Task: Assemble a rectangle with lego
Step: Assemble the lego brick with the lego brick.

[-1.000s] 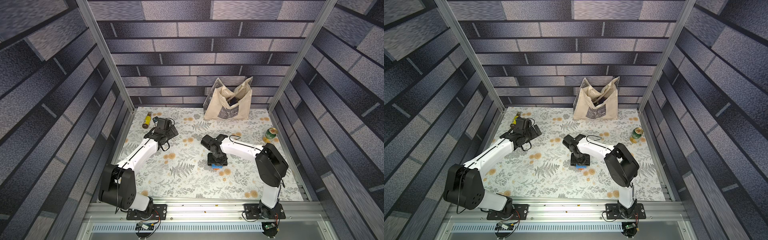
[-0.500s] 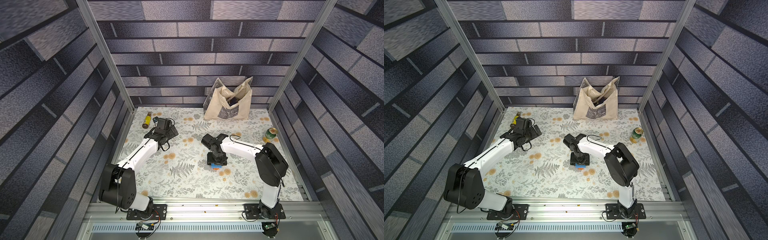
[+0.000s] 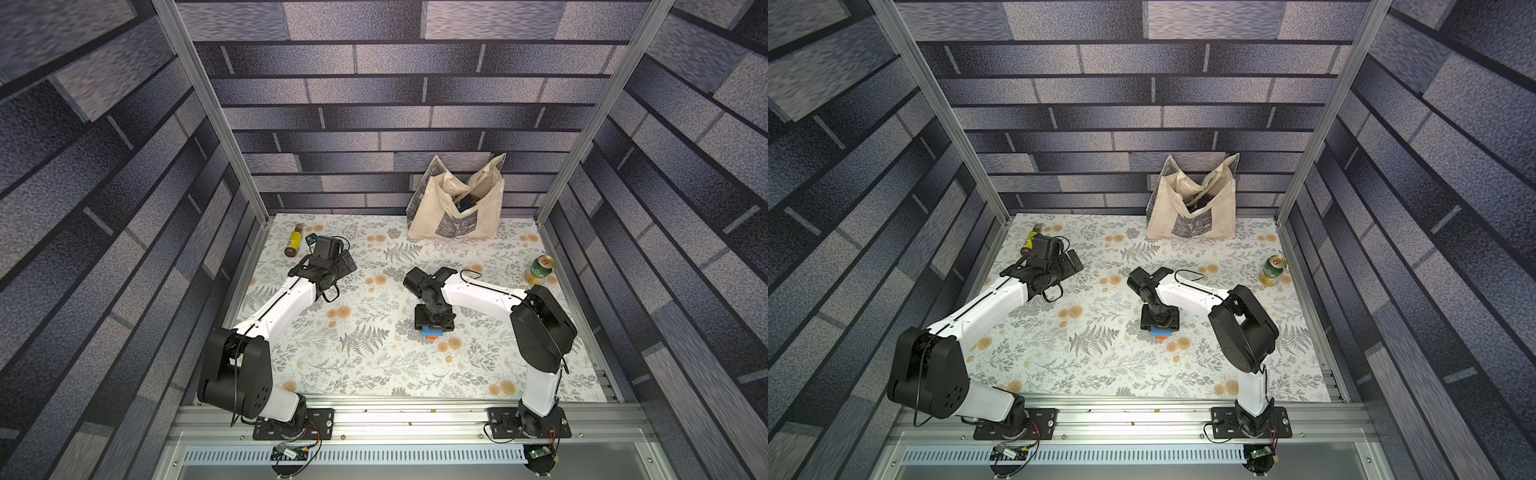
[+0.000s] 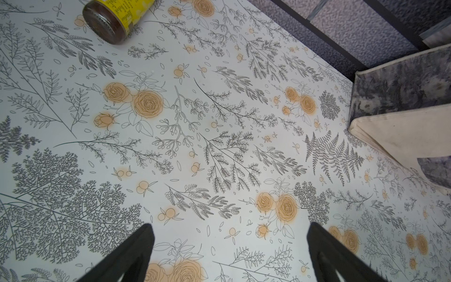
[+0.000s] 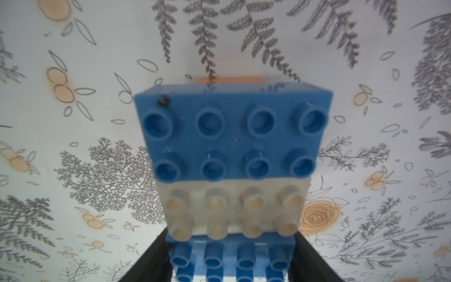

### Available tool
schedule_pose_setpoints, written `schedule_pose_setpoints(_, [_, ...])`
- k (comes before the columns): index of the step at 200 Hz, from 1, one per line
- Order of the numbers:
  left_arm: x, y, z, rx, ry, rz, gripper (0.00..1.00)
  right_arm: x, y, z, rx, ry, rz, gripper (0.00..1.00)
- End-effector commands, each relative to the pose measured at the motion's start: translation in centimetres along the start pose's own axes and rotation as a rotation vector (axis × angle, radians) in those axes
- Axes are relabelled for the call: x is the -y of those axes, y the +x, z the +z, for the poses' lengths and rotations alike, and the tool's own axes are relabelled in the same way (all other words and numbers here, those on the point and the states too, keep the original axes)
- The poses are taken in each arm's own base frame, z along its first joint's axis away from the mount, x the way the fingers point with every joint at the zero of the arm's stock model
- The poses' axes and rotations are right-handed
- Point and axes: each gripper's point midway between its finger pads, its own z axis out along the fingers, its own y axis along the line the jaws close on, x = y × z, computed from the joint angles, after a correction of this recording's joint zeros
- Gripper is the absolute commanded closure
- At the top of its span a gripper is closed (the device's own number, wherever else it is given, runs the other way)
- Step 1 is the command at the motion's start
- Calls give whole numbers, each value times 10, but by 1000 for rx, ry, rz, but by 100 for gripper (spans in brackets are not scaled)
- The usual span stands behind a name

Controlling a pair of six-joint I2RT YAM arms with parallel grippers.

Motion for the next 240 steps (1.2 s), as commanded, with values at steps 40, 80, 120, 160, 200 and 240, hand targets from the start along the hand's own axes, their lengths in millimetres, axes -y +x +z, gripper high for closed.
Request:
schedule_pose_setpoints(40, [6, -5, -7, 12, 16, 9, 0, 14, 8, 22, -22, 38, 19, 81])
schedule_pose_setpoints(80, [8, -9, -8, 18, 22, 10, 0, 13, 5, 20, 11, 17, 12, 81])
schedule_pose_setpoints(120, [9, -10, -9, 20, 21, 17, 0, 13, 4, 20, 14, 20, 2, 82])
schedule_pose_setpoints(160, [10, -10, -10, 19, 22, 20, 0, 10, 2, 11, 35, 6, -2, 86])
schedule_pose_setpoints(200, [13, -11, -8, 14, 29, 23, 0, 10, 1, 6, 55, -1, -3, 87])
schedule_pose_setpoints(240, [14, -11, -8, 14, 32, 23, 0, 9, 1, 8, 57, -1, -5, 88])
